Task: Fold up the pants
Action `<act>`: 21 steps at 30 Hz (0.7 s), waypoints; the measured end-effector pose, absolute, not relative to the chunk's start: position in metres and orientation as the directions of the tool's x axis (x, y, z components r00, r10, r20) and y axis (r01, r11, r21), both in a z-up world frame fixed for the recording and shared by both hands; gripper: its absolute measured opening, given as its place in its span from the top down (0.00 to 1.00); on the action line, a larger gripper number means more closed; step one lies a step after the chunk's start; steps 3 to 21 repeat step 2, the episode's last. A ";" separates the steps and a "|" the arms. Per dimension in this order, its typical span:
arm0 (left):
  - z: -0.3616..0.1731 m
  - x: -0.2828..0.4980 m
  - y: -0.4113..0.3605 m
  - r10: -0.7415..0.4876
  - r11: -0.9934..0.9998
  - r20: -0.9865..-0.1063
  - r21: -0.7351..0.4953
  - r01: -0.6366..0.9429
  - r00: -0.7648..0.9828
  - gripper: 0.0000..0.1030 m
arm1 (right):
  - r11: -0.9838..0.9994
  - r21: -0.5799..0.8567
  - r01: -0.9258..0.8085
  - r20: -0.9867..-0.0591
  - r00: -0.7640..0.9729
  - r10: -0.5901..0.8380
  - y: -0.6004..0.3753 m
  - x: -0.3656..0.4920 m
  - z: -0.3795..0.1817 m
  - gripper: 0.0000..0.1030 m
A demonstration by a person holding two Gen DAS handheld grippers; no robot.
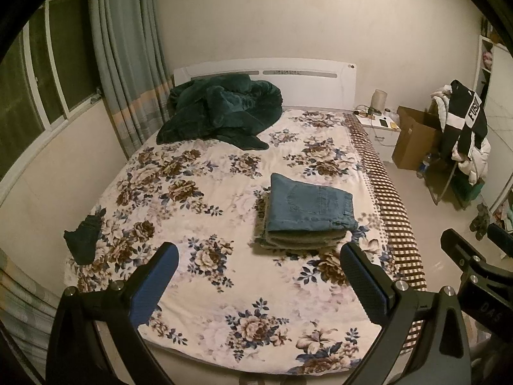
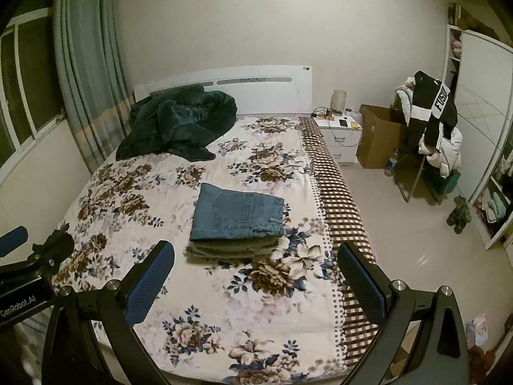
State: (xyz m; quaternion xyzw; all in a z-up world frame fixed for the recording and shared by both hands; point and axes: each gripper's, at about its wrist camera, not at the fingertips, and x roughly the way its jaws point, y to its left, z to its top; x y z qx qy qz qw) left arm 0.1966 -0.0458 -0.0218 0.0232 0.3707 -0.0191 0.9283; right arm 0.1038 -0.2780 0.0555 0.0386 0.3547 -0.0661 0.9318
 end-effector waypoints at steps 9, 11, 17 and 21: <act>-0.023 0.198 -0.042 -0.023 0.998 -0.690 0.025 0.056 0.723 0.00 | 0.990 0.021 0.142 -0.668 0.739 -0.092 -0.279 0.105 0.054 0.00; -0.023 0.198 -0.042 -0.023 0.998 -0.690 0.025 0.056 0.723 0.00 | 0.990 0.021 0.142 -0.668 0.739 -0.092 -0.279 0.105 0.054 0.00; -0.023 0.198 -0.042 -0.023 0.998 -0.690 0.025 0.056 0.723 0.00 | 0.990 0.021 0.142 -0.668 0.739 -0.092 -0.279 0.105 0.054 0.00; -0.023 0.198 -0.042 -0.023 0.998 -0.690 0.025 0.056 0.723 0.00 | 0.990 0.021 0.142 -0.668 0.739 -0.092 -0.279 0.105 0.054 0.00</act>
